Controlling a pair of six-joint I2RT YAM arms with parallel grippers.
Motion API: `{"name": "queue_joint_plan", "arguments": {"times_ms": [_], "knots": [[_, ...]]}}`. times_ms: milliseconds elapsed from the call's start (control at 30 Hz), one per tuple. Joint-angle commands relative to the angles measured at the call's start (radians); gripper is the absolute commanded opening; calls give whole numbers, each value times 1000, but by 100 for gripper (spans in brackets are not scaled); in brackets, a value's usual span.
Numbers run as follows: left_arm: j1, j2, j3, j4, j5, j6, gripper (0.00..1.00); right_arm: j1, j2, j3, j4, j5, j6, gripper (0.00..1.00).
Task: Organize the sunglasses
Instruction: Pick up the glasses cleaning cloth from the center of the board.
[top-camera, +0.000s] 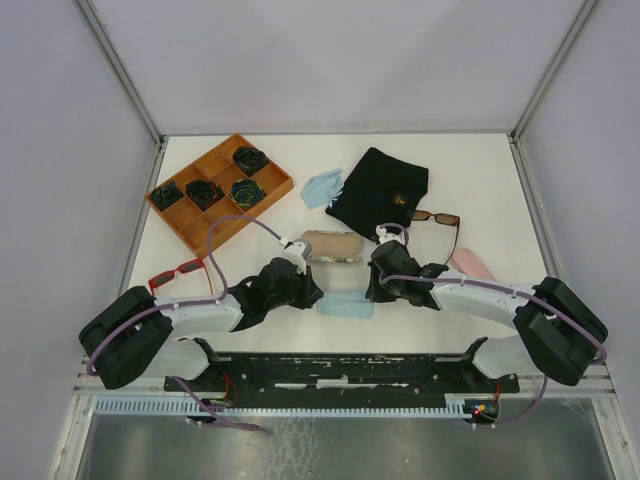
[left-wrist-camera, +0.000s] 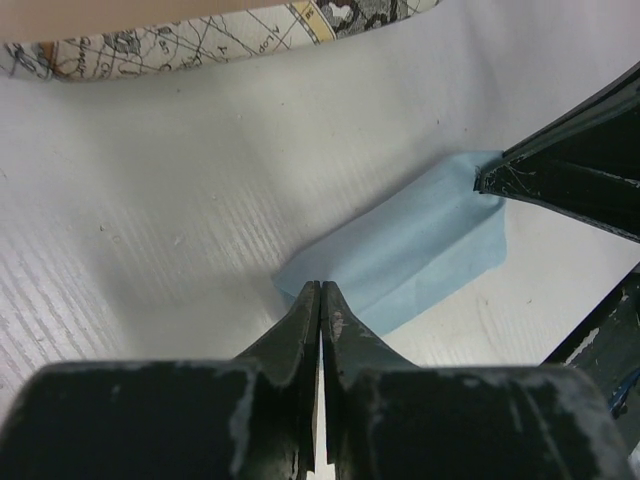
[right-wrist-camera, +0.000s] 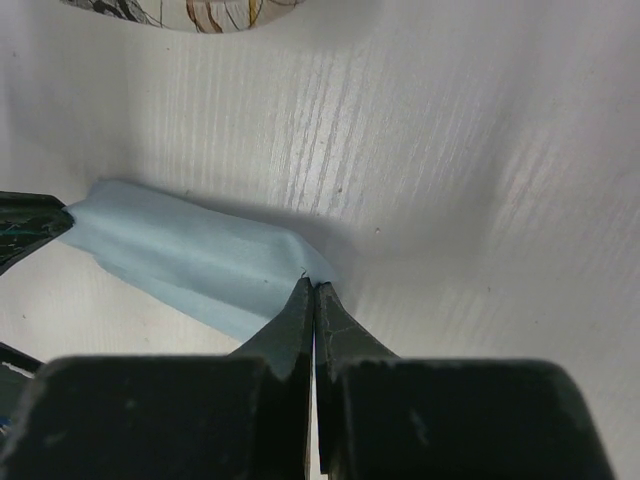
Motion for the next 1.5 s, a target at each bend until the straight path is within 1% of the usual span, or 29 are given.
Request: {"name": "queue_joint_plan", "arguments": {"times_ms": [0,200,467,700,1067,1133,1333,1467], "knots": [[16,-15,45,10,-26,-9,8,-10,-26,53,-6,25,-22,0],[30,10,61,16,-22,-4,8,-15,-14,69,-6,28,-32,0],[46,31,73,21,-19,4,3,-25,10,81,5,33,-42,0],[63,57,82,26,-12,6,3,-48,29,87,17,26,-51,0],[81,120,96,79,5,15,3,-78,73,91,64,4,-80,0],[85,131,105,81,6,20,3,-83,79,95,67,2,-83,2],[89,152,125,82,27,29,3,-91,84,101,68,-13,-85,20],[90,157,122,85,33,28,3,-94,87,97,69,-15,-85,22]]}}
